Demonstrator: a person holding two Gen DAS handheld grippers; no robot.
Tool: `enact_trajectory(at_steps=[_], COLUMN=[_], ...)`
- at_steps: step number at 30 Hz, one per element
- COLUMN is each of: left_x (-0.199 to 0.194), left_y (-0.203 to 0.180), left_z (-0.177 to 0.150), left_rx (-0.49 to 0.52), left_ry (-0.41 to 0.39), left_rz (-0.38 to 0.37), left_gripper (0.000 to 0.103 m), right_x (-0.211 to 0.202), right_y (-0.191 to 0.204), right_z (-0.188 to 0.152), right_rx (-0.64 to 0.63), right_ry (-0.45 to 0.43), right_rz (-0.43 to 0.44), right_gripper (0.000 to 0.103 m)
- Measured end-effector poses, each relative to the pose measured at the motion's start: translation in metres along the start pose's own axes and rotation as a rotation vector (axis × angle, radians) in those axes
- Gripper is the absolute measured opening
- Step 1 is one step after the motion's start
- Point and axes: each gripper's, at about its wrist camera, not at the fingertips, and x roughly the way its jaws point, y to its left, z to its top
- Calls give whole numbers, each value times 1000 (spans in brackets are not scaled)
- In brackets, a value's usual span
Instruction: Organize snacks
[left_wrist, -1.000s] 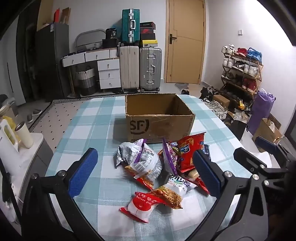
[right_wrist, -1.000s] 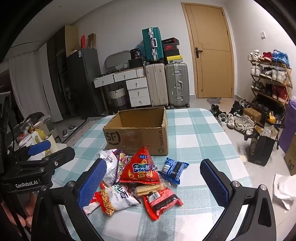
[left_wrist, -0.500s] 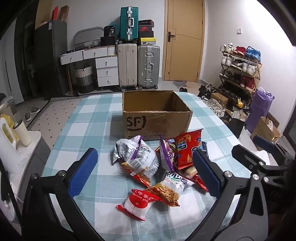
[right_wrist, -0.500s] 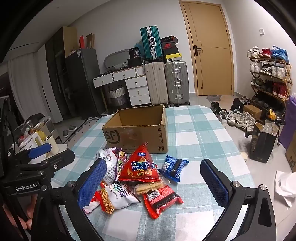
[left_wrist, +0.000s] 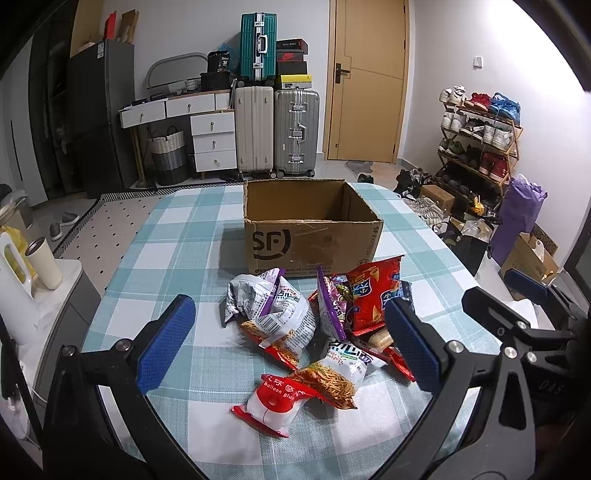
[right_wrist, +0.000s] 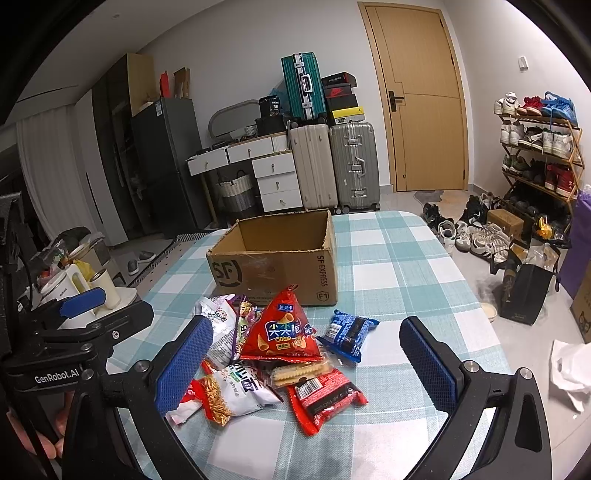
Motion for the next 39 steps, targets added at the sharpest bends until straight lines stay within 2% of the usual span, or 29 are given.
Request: enact_trajectory(at_steps=[17,39], left_x=[1,2], left_y=[1,5], left_z=[-1,0], left_rx=[-10,-19], left_ry=[12,21], left_rz=[-14,5], left_gripper=[102,102], right_x=[-3,-3], right_y=[0,2], right_z=[1,0], right_rx=[0,1], right_ry=[2,2], right_rz=[5,4], right_gripper=[103,103])
